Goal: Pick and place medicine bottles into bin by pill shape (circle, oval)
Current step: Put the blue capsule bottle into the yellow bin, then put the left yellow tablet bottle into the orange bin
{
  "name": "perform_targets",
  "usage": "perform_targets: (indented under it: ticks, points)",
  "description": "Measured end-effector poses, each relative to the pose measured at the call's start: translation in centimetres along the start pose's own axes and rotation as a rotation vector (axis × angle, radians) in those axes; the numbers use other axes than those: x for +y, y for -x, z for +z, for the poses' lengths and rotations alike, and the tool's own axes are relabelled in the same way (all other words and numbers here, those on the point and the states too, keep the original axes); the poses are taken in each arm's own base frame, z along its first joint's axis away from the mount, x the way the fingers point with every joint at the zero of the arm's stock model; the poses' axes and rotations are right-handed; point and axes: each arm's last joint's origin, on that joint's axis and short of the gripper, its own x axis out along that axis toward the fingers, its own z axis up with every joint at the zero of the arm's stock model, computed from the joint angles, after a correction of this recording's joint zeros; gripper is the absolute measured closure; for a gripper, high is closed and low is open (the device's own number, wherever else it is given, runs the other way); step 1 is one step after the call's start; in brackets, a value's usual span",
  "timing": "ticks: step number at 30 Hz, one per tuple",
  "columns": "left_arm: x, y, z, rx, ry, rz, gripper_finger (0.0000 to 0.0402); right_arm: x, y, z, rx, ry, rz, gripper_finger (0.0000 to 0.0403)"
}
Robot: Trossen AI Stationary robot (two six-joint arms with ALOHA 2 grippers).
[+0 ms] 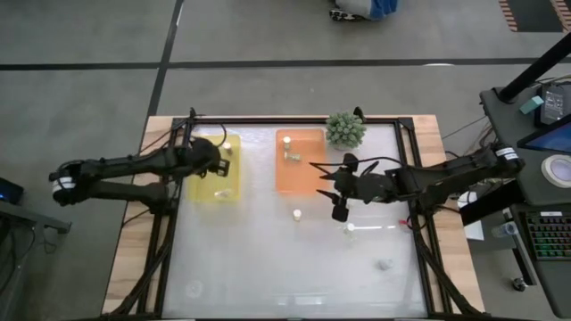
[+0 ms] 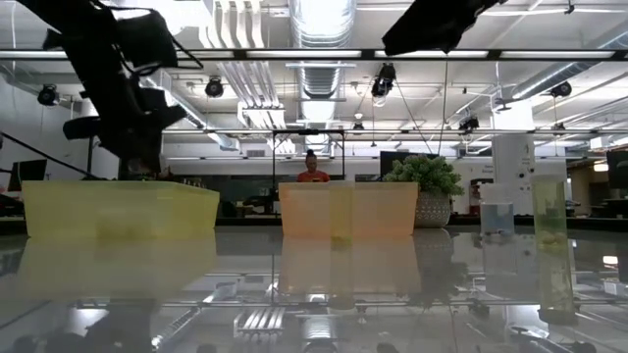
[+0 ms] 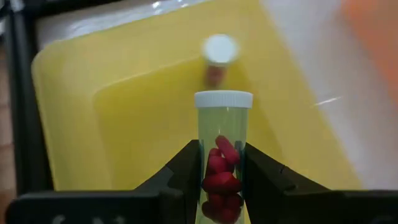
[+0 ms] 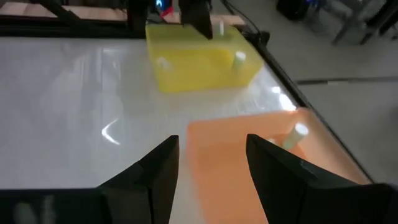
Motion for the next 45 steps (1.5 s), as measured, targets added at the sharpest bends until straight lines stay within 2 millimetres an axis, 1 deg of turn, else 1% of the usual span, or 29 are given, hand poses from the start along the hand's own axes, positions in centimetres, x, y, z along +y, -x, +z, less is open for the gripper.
perform_targets:
  ticks: [5, 9, 15, 20, 27, 33, 35, 42, 45]
  points:
    - [0.6, -2.0, 1.5, 0.095, 0.061, 0.133, 0.0324, -0.4, 0.5, -1.6, -0.007, 0.026, 0.0, 0.0223]
    - [0.4, -3.9, 2.3, 0.16, 0.084, 0.205, 0.0324, -0.7, 1.1, -2.1, -0.013, 0.06, 0.001, 0.0223]
    - [0.2, -6.8, 1.8, 0.304, 0.097, 0.278, 0.0324, -1.0, 1.8, -2.4, -0.023, 0.058, 0.001, 0.0223]
    - [-0.1, -8.1, 1.4, 0.363, 0.094, 0.32, 0.0324, -1.0, 1.8, -2.7, -0.012, 0.083, 0.001, 0.0224]
    - [-0.2, -8.8, 1.1, 0.393, 0.064, 0.348, 0.0324, -1.0, 1.8, -2.7, -0.013, 0.086, 0.001, 0.0223]
    - [-0.1, -8.3, 1.3, 0.38, 0.052, 0.331, 0.0317, -1.0, 1.8, -2.7, -0.013, 0.086, 0.001, 0.0223]
    - [-0.1, -8.2, 1.4, 0.374, 0.054, 0.326, 0.0303, -1.0, 1.8, -2.7, -0.013, 0.086, 0.001, 0.0223]
    - [-0.1, -8.0, 1.4, 0.376, 0.058, 0.32, 0.0231, -1.0, 1.8, -2.7, -0.013, 0.086, 0.001, 0.0222]
    - [-0.2, -7.6, 1.7, 0.4, 0.052, 0.328, 0.021, -1.0, 1.8, -2.7, -0.013, 0.086, 0.001, 0.0223]
